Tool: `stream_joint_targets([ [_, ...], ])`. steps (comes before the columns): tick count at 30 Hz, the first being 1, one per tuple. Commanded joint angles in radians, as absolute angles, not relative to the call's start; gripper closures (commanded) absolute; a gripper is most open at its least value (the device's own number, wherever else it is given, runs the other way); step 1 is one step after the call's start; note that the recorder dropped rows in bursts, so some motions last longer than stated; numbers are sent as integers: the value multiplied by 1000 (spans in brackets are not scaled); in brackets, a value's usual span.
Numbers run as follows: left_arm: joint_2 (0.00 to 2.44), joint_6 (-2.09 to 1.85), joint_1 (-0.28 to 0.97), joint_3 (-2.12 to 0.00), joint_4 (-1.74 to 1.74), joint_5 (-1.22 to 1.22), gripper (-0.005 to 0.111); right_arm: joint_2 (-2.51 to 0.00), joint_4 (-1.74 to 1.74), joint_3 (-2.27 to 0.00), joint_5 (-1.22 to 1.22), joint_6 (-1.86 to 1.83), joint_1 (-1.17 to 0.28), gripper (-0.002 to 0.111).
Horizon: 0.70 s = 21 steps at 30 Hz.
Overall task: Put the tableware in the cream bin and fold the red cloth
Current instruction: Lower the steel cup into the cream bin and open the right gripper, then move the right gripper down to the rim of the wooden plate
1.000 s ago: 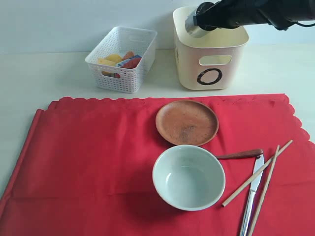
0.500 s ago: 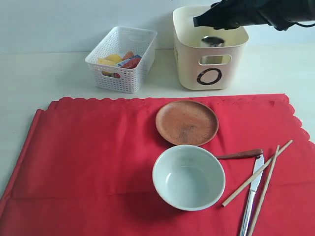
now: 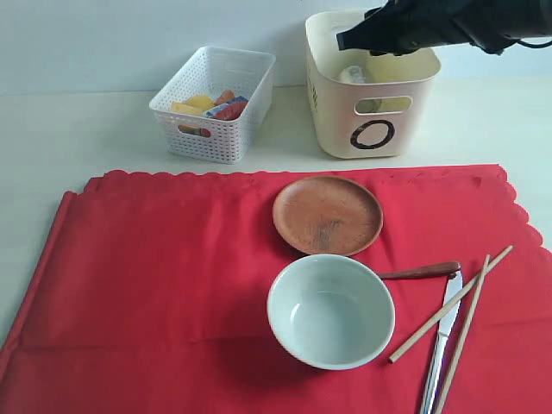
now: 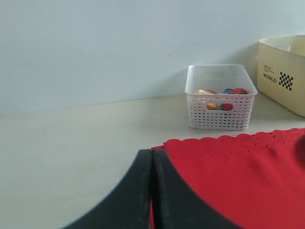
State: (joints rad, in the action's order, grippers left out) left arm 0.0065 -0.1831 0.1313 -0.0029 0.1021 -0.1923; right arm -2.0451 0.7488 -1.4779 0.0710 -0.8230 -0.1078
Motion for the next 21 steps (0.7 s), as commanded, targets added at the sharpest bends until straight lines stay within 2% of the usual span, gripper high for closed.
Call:
stream_joint_targets([
  [1, 0, -180, 127, 0, 103, -191, 106, -2008, 745, -1482, 121, -826, -102, 70],
  [15, 0, -182, 127, 0, 103, -191, 106, -1801, 607, -1482, 420, -823, -102, 70],
  [21, 0, -180, 127, 0, 103, -191, 106, -1697, 407, -1482, 571, -640, -102, 70],
])
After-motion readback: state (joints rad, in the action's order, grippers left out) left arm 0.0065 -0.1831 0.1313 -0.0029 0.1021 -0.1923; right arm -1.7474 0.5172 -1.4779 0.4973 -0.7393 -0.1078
